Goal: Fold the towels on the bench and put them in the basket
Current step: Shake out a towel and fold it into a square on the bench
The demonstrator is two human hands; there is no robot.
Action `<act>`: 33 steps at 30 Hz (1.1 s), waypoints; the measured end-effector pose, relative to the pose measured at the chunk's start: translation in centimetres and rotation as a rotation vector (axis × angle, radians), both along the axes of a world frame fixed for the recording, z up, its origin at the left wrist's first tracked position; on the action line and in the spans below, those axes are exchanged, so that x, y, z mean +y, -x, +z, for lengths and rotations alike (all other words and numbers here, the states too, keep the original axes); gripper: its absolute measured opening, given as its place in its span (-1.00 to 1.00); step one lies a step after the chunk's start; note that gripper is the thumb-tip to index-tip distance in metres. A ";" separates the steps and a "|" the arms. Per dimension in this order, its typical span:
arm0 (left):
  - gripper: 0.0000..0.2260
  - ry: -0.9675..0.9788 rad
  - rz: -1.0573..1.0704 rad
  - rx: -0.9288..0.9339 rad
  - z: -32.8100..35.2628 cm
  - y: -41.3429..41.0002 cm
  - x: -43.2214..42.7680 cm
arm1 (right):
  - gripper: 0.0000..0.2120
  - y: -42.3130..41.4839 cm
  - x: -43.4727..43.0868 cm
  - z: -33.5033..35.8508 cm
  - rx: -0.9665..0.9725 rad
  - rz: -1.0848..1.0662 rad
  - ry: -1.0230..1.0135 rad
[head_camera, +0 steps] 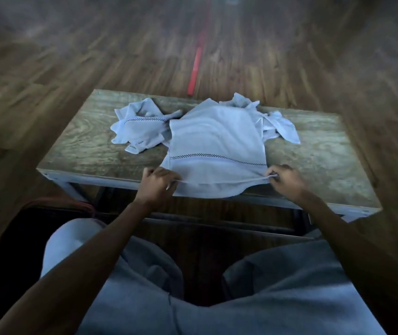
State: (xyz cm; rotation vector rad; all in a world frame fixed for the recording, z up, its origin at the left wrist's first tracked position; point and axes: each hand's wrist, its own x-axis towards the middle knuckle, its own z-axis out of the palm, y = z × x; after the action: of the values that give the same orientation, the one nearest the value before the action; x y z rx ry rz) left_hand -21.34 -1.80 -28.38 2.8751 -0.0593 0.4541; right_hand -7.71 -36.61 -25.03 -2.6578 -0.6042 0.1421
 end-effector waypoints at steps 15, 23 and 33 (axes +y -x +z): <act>-0.55 -0.199 -0.073 -0.212 -2.7 0.9 -2.5 | -0.80 4.0 4.8 -1.9 -0.706 0.486 0.248; -0.70 -0.182 -0.129 -0.295 -3.0 -0.7 -8.8 | -0.80 5.0 8.2 -3.0 -0.704 0.502 0.459; -0.95 -0.098 -0.098 -0.335 -2.5 -1.7 -8.7 | -0.91 3.4 5.4 -3.2 -0.683 0.294 0.182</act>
State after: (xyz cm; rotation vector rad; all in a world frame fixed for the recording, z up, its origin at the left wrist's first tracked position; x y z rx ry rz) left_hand -19.60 -10.49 -30.85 2.8403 -0.2845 0.9304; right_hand -11.14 -31.17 -28.20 -2.7465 -1.2403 -0.6857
